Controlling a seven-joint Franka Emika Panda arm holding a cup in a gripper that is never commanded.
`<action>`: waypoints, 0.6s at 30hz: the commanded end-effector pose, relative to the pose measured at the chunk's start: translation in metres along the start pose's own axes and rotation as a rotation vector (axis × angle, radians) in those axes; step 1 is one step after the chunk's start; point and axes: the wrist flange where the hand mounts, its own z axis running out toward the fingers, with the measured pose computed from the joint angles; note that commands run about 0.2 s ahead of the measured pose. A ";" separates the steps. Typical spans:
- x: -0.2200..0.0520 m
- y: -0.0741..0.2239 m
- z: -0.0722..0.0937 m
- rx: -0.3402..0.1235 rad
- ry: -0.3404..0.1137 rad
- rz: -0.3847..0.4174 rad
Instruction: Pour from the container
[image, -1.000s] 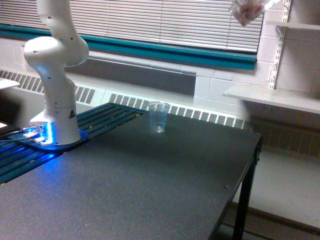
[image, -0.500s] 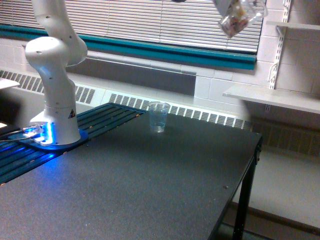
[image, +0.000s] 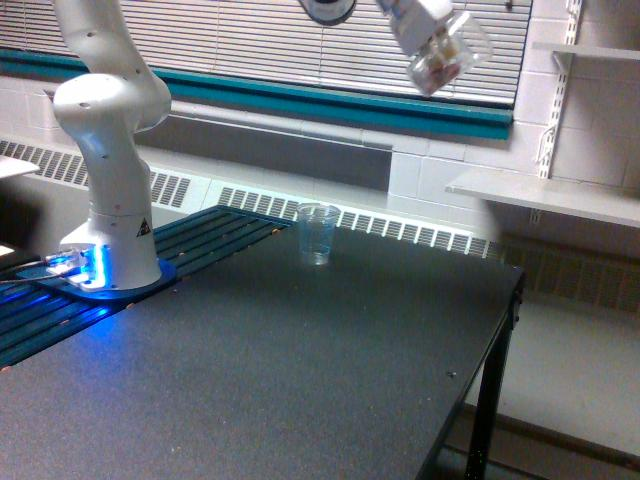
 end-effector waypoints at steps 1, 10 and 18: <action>-0.028 -0.005 0.001 0.009 -0.026 -0.050; -0.073 -0.010 0.010 0.003 -0.092 -0.105; -0.107 -0.013 0.010 -0.003 -0.136 -0.154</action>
